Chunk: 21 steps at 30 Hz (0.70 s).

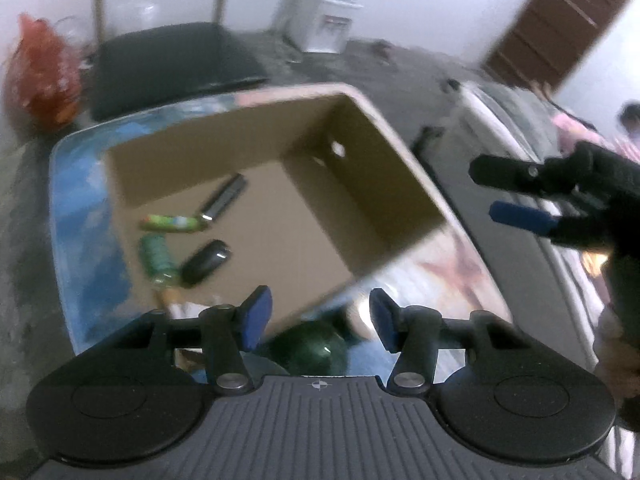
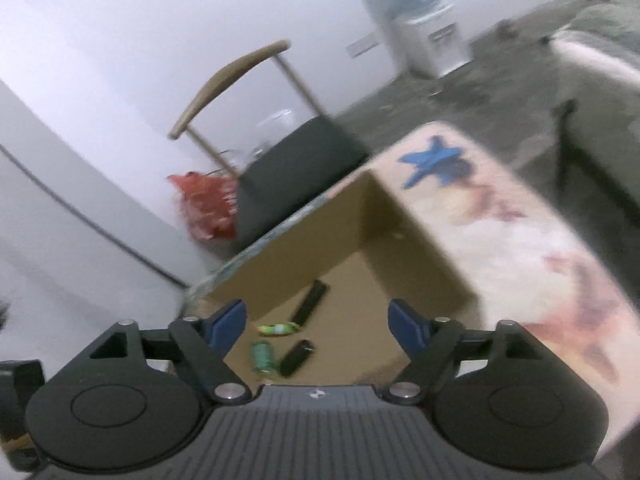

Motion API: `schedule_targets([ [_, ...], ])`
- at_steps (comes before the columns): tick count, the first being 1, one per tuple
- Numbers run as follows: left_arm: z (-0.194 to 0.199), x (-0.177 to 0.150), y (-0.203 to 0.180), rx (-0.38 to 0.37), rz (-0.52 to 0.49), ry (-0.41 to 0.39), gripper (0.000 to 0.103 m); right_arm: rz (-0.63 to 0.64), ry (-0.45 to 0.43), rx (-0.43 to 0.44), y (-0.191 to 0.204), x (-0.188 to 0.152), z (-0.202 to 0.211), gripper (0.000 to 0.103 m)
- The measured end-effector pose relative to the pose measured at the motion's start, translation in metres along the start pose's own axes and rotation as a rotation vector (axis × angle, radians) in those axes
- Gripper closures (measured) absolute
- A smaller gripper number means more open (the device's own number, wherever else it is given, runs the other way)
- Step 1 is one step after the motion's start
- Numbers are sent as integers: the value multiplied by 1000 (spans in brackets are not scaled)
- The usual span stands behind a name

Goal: Organize rigid objects
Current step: 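Lift the black oval object over the box and open the right gripper, then reach the right gripper to the gold-lidded jar and close on it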

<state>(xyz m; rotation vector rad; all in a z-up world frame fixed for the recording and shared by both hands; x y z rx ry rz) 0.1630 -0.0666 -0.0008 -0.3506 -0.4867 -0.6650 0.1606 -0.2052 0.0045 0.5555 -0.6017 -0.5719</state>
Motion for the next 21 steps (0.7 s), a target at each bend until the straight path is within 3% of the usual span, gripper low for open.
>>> schedule_targets([
  [2,-7,-4,-17,-16,-45,9,49,0,-33,-38,-14,-5,8,6],
  [7,-30,-19,-60,-8,-200,28,49,17,-1,-122,-46,-19,0,6],
  [8,-35,-21,-69,-4,-229,33,49,19,19,-134,-51,-21,-4,7],
  [12,-62,-29,-98,57,-334,64,49,20,130,-172,-75,-29,-31,29],
  [21,-125,-13,-102,212,-465,178,50,-148,359,-96,-110,-34,-84,42],
])
Point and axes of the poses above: each gripper's, at about its wrist camera, not at the fingertips, and z roughly against the way its jaws point, y to its left, x to its top, the point moved 7 cm from there along -z, roughly the way its jaws point, and after that the axes turned 15 degrees about -z, right-handed, at the moved point
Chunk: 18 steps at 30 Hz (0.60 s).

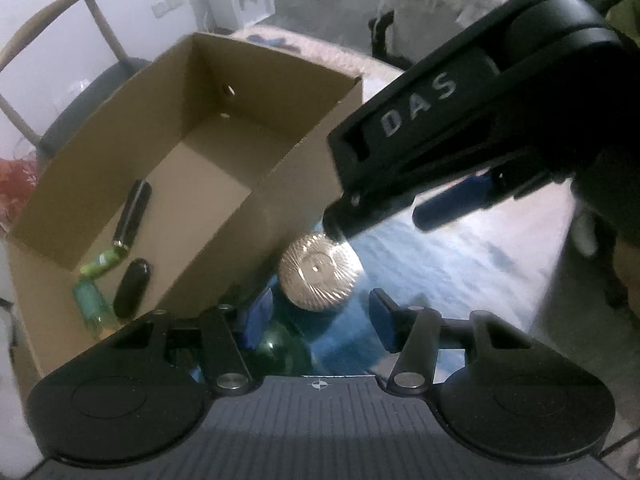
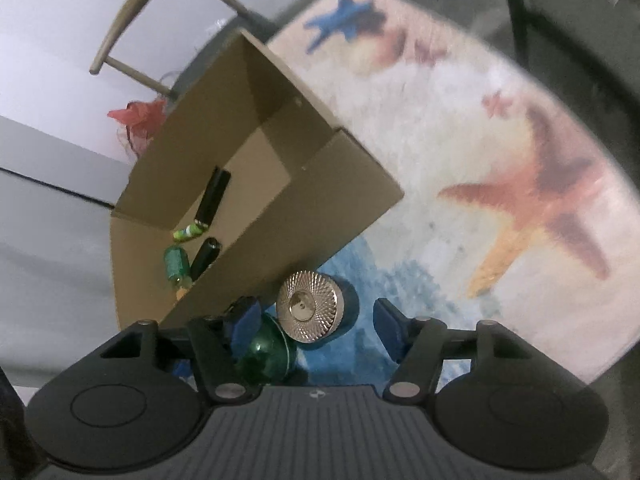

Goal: Organize rigid objects
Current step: 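Reach the right gripper to the gold-lidded jar and close on it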

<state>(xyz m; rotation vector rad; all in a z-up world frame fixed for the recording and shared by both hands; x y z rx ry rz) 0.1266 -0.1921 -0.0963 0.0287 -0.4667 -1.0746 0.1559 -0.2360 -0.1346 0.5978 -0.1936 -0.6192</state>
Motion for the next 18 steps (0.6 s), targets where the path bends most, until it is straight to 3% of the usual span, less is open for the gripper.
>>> schedule_targets([
  [7,-34,7,7,-14,19,83,49,6,113,27,1,15,-38,54],
  [18,-42,8,5,-1,23,138,48,-45,212,58,-10,24,-53,57],
])
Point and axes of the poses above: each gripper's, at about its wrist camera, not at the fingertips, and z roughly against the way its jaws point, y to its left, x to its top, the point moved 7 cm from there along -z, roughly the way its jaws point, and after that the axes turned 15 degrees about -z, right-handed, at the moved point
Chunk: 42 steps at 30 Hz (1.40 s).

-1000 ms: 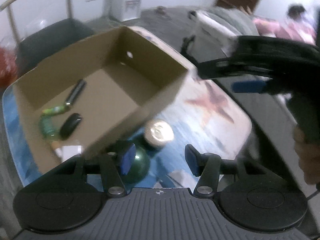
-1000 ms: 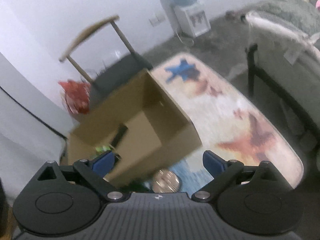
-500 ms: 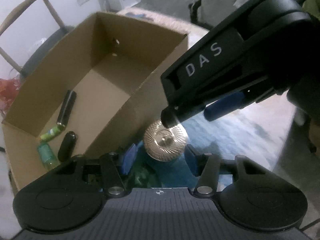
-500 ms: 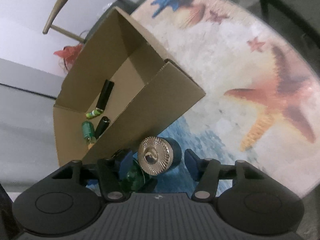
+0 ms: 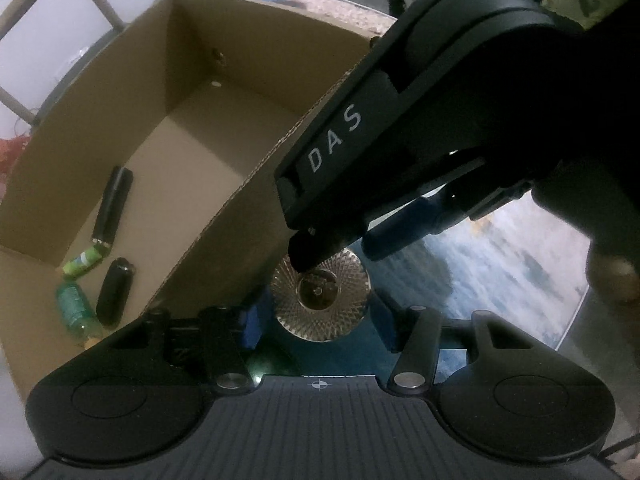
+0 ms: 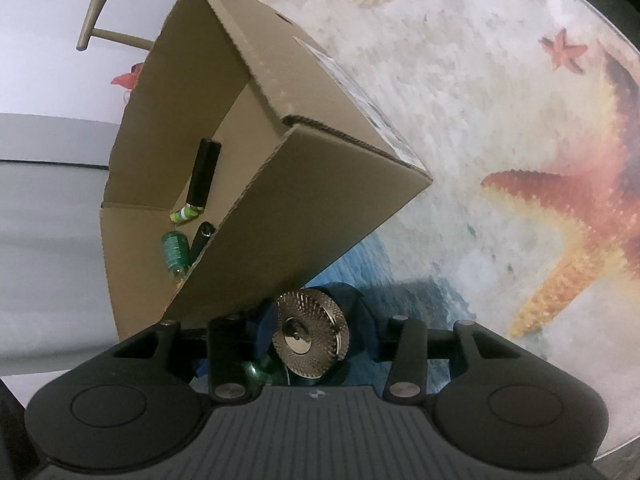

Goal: Organize rigid objects
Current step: 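Reach the right gripper to the gold-lidded jar and close on it, then carry the gold-lidded jar over the box and open the right gripper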

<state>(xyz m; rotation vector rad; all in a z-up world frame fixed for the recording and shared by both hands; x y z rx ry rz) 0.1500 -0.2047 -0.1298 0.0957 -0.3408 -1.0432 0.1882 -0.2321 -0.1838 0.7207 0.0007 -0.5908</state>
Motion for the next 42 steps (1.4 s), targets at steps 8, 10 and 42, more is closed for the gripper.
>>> schedule_targets([
  [8,-4,-2,-3,16,19,28,39,-25,31,21,-6,5,-2,57],
  [10,-4,-3,-4,21,22,28,37,-22,42,30,-6,3,-2,57],
  [42,-10,-9,-64,-96,51,-122,44,-127,25,27,-72,-3,39,55],
])
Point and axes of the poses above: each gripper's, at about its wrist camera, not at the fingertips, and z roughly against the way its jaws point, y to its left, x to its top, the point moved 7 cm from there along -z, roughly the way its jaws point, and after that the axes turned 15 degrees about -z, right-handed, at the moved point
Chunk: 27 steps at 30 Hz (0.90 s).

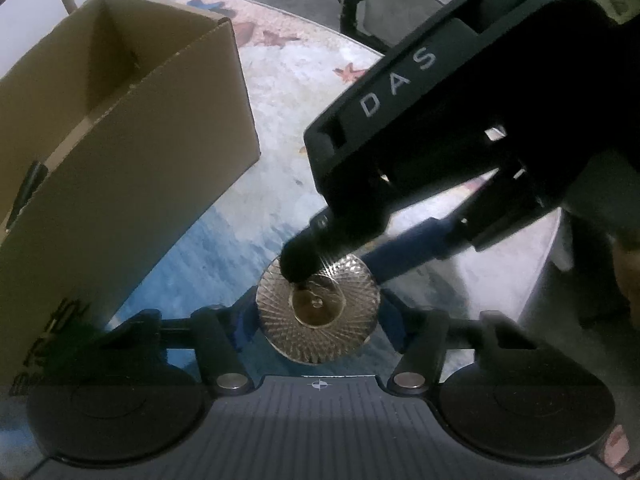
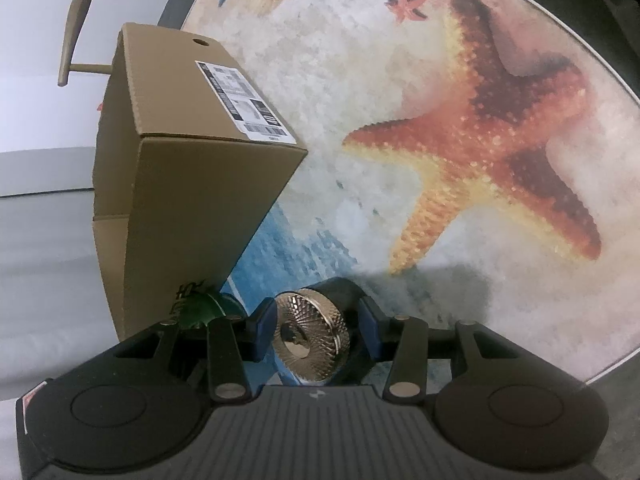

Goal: Organize rigid objects
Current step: 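Carry the gold-lidded jar over the box and open the right gripper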

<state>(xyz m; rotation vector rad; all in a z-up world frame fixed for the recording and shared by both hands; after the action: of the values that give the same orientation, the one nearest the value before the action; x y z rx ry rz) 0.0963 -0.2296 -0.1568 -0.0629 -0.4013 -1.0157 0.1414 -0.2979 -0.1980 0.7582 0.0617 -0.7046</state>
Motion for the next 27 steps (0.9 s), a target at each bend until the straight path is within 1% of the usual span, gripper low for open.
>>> schedule_targets([
  [9,8,-8,-3,-9,9,-14,46,31,-14,-2,2,-7,2,55],
  [12,20,-7,-6,-12,-8,-29,46,38,-29,-12,9,-14,10,55],
  [15,43,-4,-4,-19,-11,-57,46,45,-48,-4,23,-23,27,55],
  [17,67,0,0,-14,-13,-92,46,60,-66,11,40,-31,42,55],
  [18,69,2,-9,-9,-13,-108,46,72,-74,19,50,-34,50,55],
  [20,95,8,0,15,-16,-145,46,110,-89,39,76,-41,64,55],
  [22,116,16,17,56,-15,-172,46,154,-100,76,104,-44,73,55],
  [23,128,17,27,85,-7,-183,46,177,-101,98,119,-45,74,55],
  [24,126,33,41,108,4,-189,46,199,-101,119,134,-45,73,55],
  [27,134,36,74,180,50,-186,46,273,-74,163,174,-39,52,56],
])
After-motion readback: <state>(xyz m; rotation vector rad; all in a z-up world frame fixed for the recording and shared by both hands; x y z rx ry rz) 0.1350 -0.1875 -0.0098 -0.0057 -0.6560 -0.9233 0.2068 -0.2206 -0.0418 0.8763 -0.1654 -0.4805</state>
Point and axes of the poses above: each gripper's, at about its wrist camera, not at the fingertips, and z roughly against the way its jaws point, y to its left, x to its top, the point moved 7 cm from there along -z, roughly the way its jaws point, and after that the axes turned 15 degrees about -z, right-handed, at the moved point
